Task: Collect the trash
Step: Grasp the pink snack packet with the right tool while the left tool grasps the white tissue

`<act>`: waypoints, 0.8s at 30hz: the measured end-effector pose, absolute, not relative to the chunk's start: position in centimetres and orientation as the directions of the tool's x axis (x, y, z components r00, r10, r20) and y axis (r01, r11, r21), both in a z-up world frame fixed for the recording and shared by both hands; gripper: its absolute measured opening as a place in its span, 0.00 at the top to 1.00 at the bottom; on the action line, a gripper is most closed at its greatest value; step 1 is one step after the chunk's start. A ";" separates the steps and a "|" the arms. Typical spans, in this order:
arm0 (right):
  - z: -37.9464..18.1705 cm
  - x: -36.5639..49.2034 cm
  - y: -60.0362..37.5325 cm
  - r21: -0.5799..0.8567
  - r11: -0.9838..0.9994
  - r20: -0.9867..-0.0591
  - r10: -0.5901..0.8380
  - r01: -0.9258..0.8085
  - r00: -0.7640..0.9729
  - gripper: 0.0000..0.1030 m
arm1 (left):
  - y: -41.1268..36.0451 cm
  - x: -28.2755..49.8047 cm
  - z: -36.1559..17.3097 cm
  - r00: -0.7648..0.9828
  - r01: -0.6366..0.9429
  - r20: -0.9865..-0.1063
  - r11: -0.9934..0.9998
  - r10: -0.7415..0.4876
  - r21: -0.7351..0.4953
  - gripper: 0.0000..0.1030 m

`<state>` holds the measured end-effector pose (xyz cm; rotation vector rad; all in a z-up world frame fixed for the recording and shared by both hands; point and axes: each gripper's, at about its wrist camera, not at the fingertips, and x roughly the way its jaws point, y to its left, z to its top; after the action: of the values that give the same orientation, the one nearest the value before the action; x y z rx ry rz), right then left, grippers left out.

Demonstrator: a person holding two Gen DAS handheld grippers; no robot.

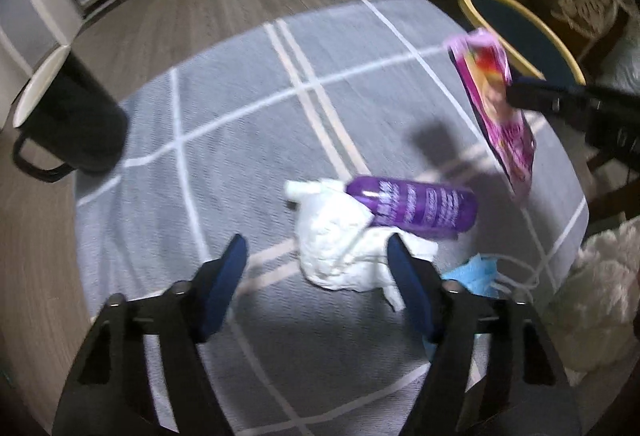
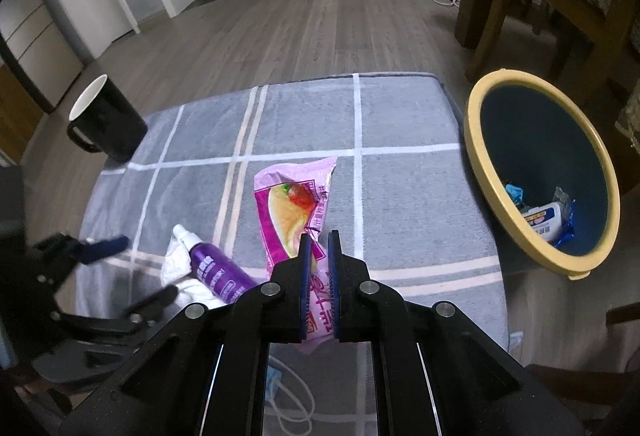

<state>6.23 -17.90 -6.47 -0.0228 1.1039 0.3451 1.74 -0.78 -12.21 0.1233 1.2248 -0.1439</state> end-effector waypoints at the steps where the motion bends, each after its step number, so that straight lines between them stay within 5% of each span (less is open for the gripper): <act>1: -6.4 6.2 -17.9 0.153 0.946 -0.877 0.263 -0.285 0.402 0.91 | -0.9 1.8 -12.6 0.319 0.185 -0.947 0.983 -0.047 0.013 0.44; 5: -6.4 6.2 -17.9 0.152 0.946 -0.877 0.262 -0.285 0.403 0.91 | -1.4 1.6 -13.7 0.290 0.209 -0.956 0.978 -0.032 0.031 0.56; 7: -6.4 6.2 -18.0 0.152 0.947 -0.877 0.261 -0.283 0.404 0.91 | -1.6 1.6 -13.9 0.274 0.217 -0.961 0.976 -0.033 0.028 0.81; 10: -6.2 6.3 -18.1 0.158 0.947 -0.874 0.265 -0.278 0.406 0.91 | -1.9 1.4 -13.1 0.290 0.225 -0.956 0.974 -0.043 0.024 0.90; 24: -0.4 7.3 -21.1 0.219 0.952 -0.802 0.299 -0.212 0.517 0.91 | -2.2 0.4 -4.5 0.509 0.205 -0.859 0.977 -0.056 0.057 0.91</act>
<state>7.31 -21.11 -0.42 0.0968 0.9813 0.3077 0.42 -2.22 -4.48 0.1592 1.0264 -0.1584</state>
